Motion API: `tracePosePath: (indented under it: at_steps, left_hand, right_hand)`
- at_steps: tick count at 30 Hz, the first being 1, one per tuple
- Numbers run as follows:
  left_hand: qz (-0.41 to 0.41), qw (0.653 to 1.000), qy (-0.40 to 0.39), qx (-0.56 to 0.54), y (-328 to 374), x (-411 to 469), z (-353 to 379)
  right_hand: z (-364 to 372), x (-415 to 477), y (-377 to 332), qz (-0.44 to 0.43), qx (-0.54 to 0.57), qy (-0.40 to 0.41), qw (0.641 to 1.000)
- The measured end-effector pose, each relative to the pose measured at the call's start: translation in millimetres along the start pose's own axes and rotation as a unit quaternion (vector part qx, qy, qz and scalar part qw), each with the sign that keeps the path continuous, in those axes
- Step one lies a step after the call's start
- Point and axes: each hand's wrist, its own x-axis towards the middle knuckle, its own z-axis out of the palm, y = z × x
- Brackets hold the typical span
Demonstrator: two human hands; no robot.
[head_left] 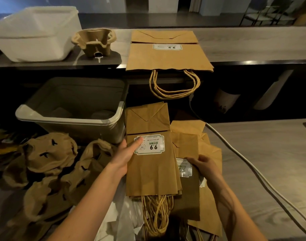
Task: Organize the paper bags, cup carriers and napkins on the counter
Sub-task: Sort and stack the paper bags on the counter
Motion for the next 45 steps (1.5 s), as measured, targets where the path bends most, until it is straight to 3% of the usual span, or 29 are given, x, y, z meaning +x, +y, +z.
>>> tracePosePath:
  at_steps: [2, 7, 11, 16, 22, 30, 35, 39, 45]
  left_hand:
    - [0.007, 1.000, -0.003, -0.003, 0.5, -1.3, -1.0]
    - [0.013, 1.000, 0.001, 0.002, 0.9, 1.8, -6.3]
    - [0.013, 1.000, -0.003, -0.013, 2.3, 0.9, -3.4]
    - [0.008, 1.000, -0.004, -0.014, 2.6, 0.1, -3.4]
    - [0.008, 1.000, 0.005, 0.001, 4.3, -1.9, -5.6]
    - [-0.007, 1.000, 0.010, 0.011, 5.4, -4.1, -6.3]
    - [0.024, 0.997, 0.018, 0.073, 5.3, -4.9, -3.9]
    - [0.051, 0.994, 0.024, 0.091, 4.4, -6.3, -1.4]
    - [0.076, 0.988, 0.029, 0.132, 3.3, -11.7, 19.5]
  right_hand:
    - [-0.5, -3.5, 1.0, -0.018, -0.018, 0.007, 1.000]
    - [-28.3, -3.6, 22.6, 0.005, -0.070, 0.127, 0.989]
    - [-41.0, -6.6, 32.2, 0.039, 0.091, 0.067, 0.993]
    - [-42.9, 12.9, 47.0, 0.041, 0.062, 0.088, 0.993]
    - [-42.9, 5.8, 30.9, 0.008, 0.107, 0.117, 0.987]
    - [-45.5, -2.1, 23.5, 0.014, 0.223, -0.067, 0.972]
    - [-50.3, -8.8, 14.5, -0.029, 0.305, -0.049, 0.951]
    - [-72.2, -13.1, -2.5, -0.012, 0.357, 0.002, 0.934]
    - [-70.1, -19.7, -41.6, 0.005, 0.302, -0.062, 0.951]
